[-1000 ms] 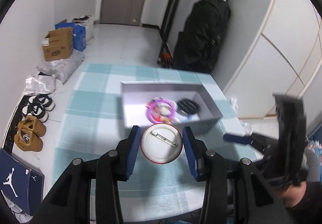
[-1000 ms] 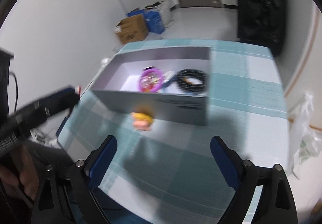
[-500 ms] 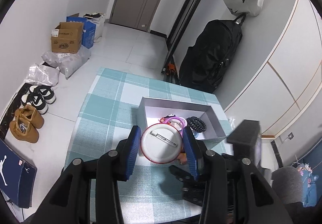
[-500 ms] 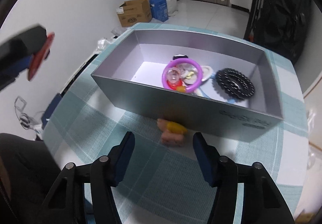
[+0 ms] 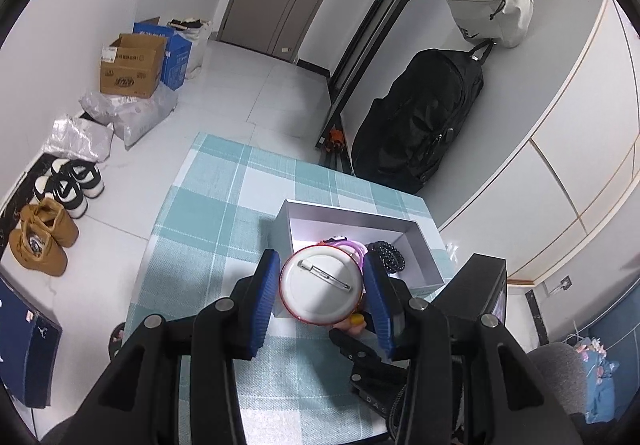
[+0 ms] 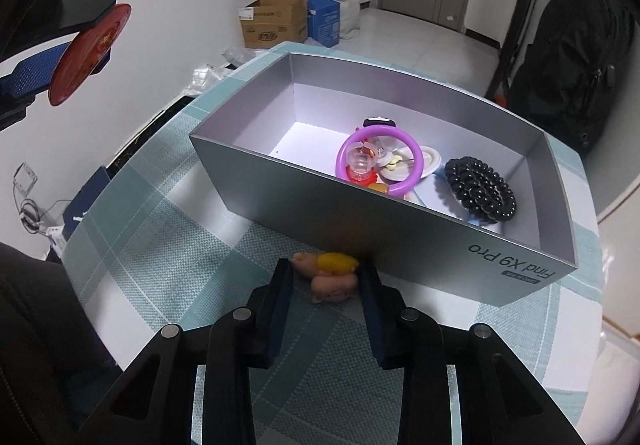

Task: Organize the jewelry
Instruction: 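Lift the badge with the left tool while the right tool grasps the pink figurine, then carry the badge and pink figurine with both tools down into the box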

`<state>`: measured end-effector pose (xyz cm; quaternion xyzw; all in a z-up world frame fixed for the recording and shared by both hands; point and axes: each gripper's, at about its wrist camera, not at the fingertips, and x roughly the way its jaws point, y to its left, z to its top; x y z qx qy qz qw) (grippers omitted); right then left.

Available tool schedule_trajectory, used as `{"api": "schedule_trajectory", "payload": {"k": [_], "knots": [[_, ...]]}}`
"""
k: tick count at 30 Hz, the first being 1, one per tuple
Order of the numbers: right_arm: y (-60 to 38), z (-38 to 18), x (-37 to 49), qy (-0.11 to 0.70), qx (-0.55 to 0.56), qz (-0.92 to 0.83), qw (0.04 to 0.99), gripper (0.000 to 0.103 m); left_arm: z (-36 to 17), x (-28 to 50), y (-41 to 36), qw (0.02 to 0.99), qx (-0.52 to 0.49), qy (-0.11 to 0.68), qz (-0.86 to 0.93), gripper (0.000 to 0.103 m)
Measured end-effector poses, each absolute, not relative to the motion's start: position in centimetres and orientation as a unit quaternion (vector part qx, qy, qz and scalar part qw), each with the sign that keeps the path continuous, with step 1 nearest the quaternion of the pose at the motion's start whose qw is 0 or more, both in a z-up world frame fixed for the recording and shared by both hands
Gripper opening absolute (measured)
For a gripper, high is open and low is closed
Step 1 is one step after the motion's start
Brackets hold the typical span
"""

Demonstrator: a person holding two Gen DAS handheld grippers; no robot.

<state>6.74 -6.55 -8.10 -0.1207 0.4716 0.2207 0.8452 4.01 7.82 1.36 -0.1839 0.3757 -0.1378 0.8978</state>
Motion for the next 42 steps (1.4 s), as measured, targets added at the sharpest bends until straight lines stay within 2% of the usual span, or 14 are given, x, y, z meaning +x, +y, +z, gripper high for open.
{"api": "schedule_trajectory", "payload": {"k": [29, 42], "knots": [[-13.8, 1.3, 7.0, 0.382, 0.038, 0.287, 0.878, 0.032, 0.8, 6.0, 5.3, 0.898, -0.149, 0.393, -0.129, 0.037], [-14.5, 2.7, 9.0, 0.373, 0.065, 0.292, 0.878, 0.032, 0.4, 8.4, 3.7, 0.894, -0.150, 0.404, -0.124, 0.037]]}}
